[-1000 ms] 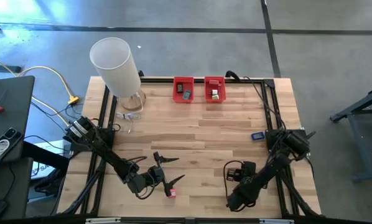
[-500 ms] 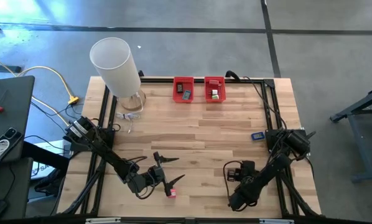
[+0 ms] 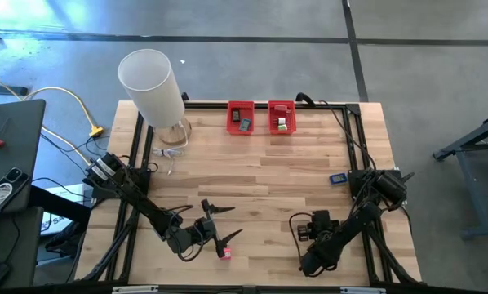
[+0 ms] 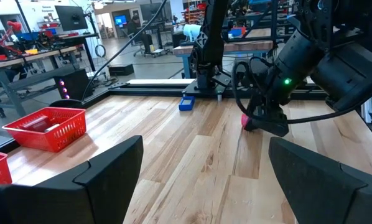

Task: Pick & Place Office items
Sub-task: Put the pink white charger adapter into the right red bin

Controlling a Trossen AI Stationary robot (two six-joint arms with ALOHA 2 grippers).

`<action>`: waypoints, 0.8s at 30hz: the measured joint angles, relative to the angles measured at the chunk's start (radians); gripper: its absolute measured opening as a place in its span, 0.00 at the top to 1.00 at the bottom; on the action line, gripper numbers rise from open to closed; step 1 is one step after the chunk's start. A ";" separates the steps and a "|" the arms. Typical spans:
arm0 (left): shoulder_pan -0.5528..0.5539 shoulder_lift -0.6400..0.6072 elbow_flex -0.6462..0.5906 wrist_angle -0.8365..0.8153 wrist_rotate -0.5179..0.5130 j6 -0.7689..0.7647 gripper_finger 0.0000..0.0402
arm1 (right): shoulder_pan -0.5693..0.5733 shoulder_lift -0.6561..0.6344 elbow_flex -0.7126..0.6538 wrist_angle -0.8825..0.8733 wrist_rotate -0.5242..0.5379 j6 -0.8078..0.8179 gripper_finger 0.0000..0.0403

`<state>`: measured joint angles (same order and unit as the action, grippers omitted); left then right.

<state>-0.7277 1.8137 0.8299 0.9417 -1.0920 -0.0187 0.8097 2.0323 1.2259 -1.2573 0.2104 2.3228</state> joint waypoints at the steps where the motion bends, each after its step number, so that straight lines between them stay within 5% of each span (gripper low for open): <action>1: 0.000 0.000 0.000 0.000 0.000 0.000 0.15 | 0.000 0.000 0.000 0.000 0.000 0.000 0.52; 24: -0.002 0.000 0.000 0.000 0.000 0.000 0.15 | 0.008 0.001 -0.001 0.062 0.047 0.061 0.52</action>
<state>-0.7296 1.8137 0.8299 0.9421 -1.0920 -0.0189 0.8177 2.0335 1.2251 -1.1956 0.2570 2.3834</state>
